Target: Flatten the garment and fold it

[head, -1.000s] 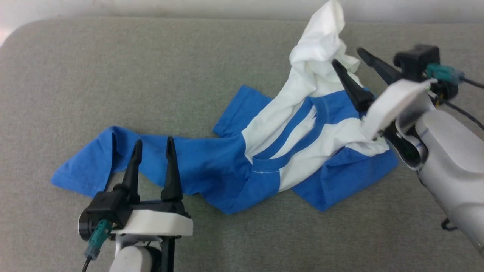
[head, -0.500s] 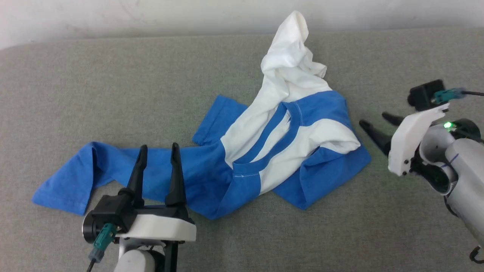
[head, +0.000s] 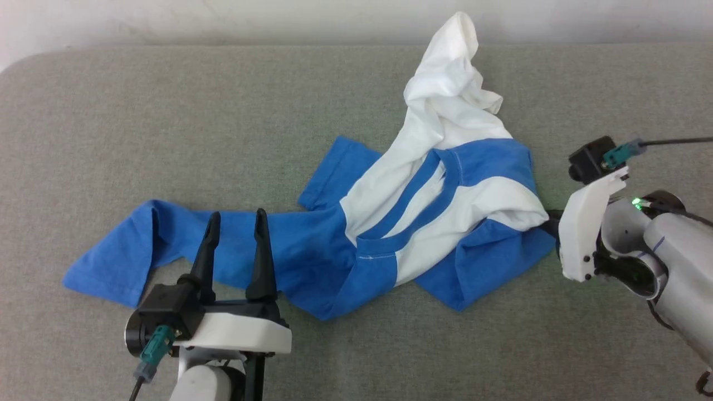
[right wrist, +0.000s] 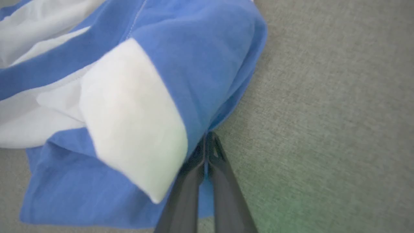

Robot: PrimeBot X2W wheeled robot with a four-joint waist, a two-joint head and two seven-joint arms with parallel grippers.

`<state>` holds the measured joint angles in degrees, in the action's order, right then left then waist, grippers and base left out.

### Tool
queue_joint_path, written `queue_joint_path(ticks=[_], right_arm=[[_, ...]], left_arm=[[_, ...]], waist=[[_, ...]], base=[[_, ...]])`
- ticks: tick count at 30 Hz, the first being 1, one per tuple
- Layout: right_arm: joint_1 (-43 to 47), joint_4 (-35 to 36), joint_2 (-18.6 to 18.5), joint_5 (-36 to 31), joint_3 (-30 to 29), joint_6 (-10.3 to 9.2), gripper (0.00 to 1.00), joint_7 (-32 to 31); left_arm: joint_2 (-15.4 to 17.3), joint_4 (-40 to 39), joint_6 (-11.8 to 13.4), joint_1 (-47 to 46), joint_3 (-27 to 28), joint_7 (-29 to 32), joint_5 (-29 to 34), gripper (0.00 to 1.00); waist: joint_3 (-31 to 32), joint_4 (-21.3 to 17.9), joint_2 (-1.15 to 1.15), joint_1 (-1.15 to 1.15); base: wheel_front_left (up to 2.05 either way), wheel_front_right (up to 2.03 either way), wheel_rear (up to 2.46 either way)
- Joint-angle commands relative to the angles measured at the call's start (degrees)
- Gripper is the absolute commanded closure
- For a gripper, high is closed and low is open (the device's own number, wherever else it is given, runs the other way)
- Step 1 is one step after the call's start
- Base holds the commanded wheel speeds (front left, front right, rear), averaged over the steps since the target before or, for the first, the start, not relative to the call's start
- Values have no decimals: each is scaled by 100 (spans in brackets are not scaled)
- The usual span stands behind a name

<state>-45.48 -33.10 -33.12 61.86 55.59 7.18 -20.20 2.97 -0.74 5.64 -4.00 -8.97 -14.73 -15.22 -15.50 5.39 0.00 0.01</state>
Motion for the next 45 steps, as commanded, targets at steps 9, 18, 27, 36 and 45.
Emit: queue_joint_path(ticks=[9, 18, 27, 36, 45], right_arm=[[-767, -656, -199, -1771, -1046, 31, 100, 2485], [590, -137, -203, -3776, -3230, 31, 100, 3220], [4806, 1980, 1370, -4860, -5974, 31, 100, 1999], [5882, 3564, 2514, -5211, -6669, 31, 0, 1400], [5008, 3872, 2344, -4612, -6475, 31, 0, 1380]], left_arm=[[-9, 78, -48, 108, 117, -27, 40, 0], [-9, 15, -13, 329, 178, -27, -14, 0], [-9, -14, 51, 454, 243, -27, -8, 0], [-9, 157, 4, 414, 322, -27, 52, 0], [-9, 231, 31, 457, 386, -27, -7, 0]], waist=[[418, -311, 0, -1], [614, -532, 0, -1], [618, -754, 0, -1], [639, -873, 0, -1], [742, -818, 0, -1]], base=[[0, 0, 0], [0, 0, 0], [0, 0, 0], [0, 0, 0], [0, 0, 0]])
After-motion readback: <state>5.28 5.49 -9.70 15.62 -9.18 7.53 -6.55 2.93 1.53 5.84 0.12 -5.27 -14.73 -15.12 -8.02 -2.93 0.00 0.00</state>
